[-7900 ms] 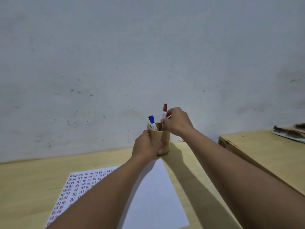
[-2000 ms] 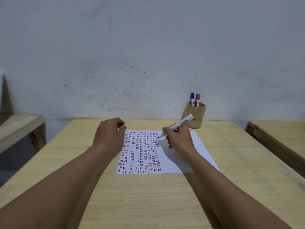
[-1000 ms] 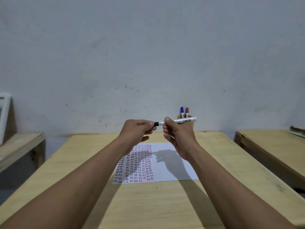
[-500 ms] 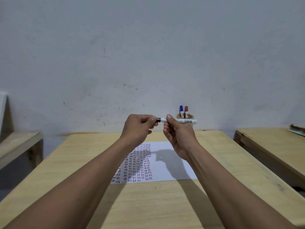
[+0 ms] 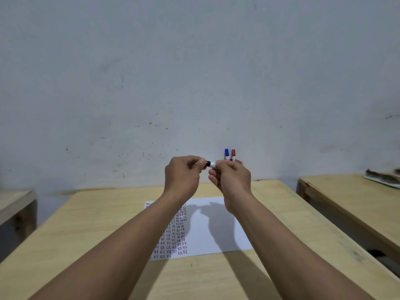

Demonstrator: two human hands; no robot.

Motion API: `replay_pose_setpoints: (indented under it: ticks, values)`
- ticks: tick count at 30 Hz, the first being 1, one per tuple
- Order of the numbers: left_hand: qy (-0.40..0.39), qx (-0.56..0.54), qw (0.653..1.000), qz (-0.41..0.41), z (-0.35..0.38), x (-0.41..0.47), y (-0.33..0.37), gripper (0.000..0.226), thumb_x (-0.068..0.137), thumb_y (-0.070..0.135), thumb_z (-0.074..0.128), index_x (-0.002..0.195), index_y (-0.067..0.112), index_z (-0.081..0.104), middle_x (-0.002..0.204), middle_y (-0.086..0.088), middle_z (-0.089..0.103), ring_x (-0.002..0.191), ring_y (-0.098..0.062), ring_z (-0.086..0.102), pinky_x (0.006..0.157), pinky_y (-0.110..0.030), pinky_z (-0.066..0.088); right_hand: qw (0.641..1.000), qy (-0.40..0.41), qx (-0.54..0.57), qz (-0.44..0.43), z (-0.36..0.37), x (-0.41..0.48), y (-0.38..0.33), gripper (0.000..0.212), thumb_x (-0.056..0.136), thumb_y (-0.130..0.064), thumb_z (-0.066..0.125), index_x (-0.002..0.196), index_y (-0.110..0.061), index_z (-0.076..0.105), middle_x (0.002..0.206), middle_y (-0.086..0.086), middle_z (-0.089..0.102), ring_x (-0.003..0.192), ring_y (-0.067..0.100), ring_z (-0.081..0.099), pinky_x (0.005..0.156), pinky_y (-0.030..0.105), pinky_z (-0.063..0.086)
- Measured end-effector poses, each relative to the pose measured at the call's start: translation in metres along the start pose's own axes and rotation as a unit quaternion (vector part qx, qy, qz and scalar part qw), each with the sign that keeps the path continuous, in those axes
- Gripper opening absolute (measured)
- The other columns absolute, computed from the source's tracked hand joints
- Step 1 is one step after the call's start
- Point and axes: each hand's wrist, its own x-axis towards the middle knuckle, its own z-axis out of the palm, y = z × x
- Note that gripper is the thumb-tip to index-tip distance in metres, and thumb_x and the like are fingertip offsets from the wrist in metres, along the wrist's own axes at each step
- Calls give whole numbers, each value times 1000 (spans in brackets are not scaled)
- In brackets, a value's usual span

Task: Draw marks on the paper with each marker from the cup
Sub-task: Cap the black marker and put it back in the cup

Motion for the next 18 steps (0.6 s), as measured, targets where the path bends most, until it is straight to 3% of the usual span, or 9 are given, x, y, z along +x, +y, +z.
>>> replay_pose_setpoints:
  ticks: [2,8,11,12,15,18]
  values:
    - [-6,24,1000,13,3,1,1,17,95,25,65,93,18,81,82,2,79,83,-20,73,83,-43,60,999,6,-32,-20,-6,3,1,5,94,-2,61,96,-2,66,75,12,68,61,18,66,76,32,63]
    - [-21,59,998,31,3,6,3,23,95,30,63,88,18,81,76,-5,77,79,-32,70,78,-45,61,989,-39,-125,-66,-16,10,6,14,92,-2,54,98,-7,66,71,8,67,63,19,68,83,42,63]
    - [-1,73,996,41,5,9,8,24,96,33,62,89,19,80,74,1,72,61,-16,59,60,-18,49,954,-71,-263,-126,-20,16,6,18,90,-1,54,101,-8,65,70,5,68,58,15,68,74,41,64]
    - [5,78,996,41,6,11,11,23,96,35,62,90,21,80,76,2,72,60,-11,56,55,-17,42,942,-76,-296,-139,-22,17,3,15,92,-3,55,102,-6,65,70,6,68,55,14,66,66,36,62]
    - [11,37,999,19,12,20,12,28,97,41,59,91,23,79,85,0,75,76,-17,66,68,-28,49,924,-73,-338,-164,-26,28,-4,10,97,-12,58,98,-9,67,69,9,67,49,15,61,51,30,54]
    - [12,-11,999,-28,28,31,3,36,100,43,49,99,21,76,89,4,76,94,-22,69,90,-41,54,903,-49,-377,-200,-31,51,-11,14,96,-26,64,92,-16,73,62,-3,61,52,13,55,54,26,44]
